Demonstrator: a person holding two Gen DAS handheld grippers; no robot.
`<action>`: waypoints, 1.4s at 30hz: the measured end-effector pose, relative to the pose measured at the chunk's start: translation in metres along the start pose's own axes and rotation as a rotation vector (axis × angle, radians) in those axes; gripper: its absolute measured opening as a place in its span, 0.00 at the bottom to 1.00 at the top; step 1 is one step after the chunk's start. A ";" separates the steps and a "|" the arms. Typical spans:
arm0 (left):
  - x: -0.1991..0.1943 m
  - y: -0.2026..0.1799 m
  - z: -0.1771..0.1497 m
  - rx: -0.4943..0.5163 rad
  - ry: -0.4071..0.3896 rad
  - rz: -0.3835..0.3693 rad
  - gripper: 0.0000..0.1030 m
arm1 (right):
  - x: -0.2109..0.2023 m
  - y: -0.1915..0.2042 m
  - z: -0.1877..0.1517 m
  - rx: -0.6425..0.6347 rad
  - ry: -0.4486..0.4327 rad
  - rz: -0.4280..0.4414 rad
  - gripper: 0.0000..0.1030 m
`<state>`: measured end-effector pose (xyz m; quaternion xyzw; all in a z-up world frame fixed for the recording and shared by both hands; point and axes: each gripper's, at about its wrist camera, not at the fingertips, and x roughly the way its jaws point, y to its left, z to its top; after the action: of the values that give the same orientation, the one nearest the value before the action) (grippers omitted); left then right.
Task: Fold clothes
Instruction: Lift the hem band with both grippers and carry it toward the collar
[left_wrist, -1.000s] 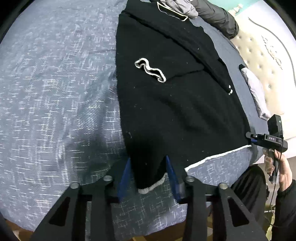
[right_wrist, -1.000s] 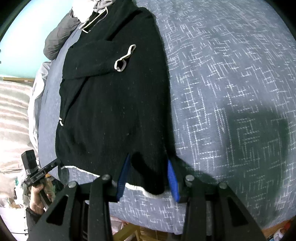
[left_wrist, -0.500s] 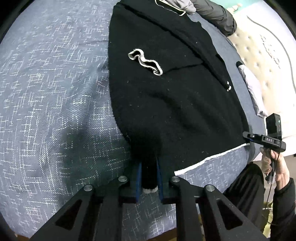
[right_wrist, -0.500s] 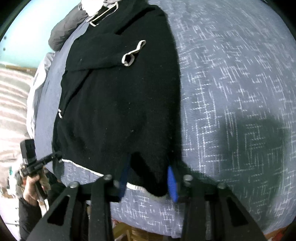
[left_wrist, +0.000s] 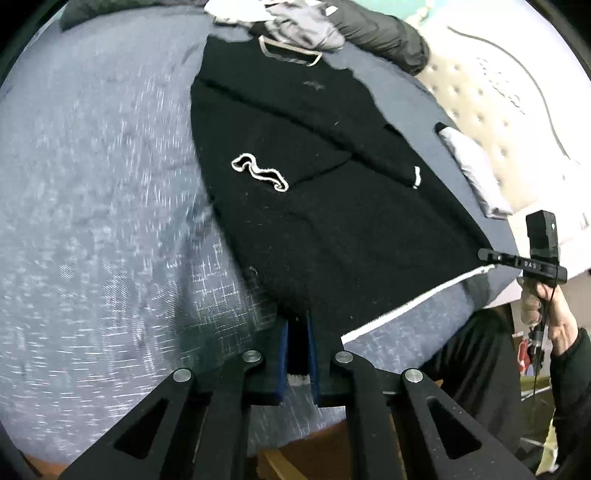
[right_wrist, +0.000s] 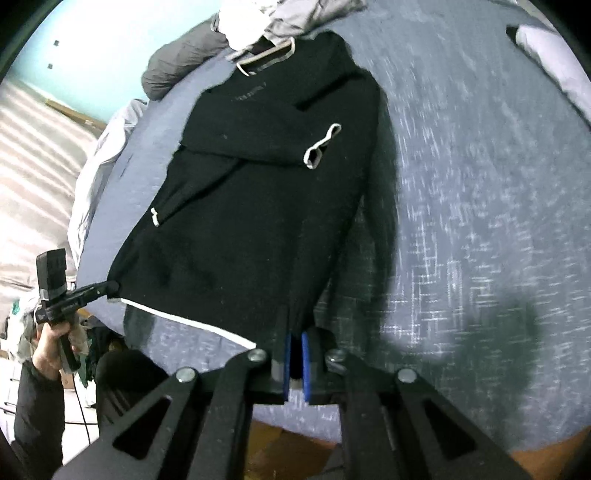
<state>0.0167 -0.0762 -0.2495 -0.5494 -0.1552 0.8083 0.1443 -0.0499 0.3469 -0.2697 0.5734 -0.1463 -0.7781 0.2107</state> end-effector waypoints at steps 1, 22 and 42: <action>-0.003 -0.002 -0.001 0.006 -0.007 0.000 0.09 | -0.006 0.003 0.000 -0.006 -0.012 0.002 0.03; -0.084 -0.059 -0.021 0.165 -0.089 0.000 0.06 | -0.090 0.052 -0.031 -0.148 -0.134 0.061 0.03; -0.133 -0.077 -0.034 0.219 -0.145 -0.012 0.06 | -0.136 0.096 -0.048 -0.293 -0.171 0.064 0.03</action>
<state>0.1007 -0.0566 -0.1177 -0.4694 -0.0795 0.8571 0.1966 0.0461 0.3313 -0.1261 0.4635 -0.0668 -0.8299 0.3033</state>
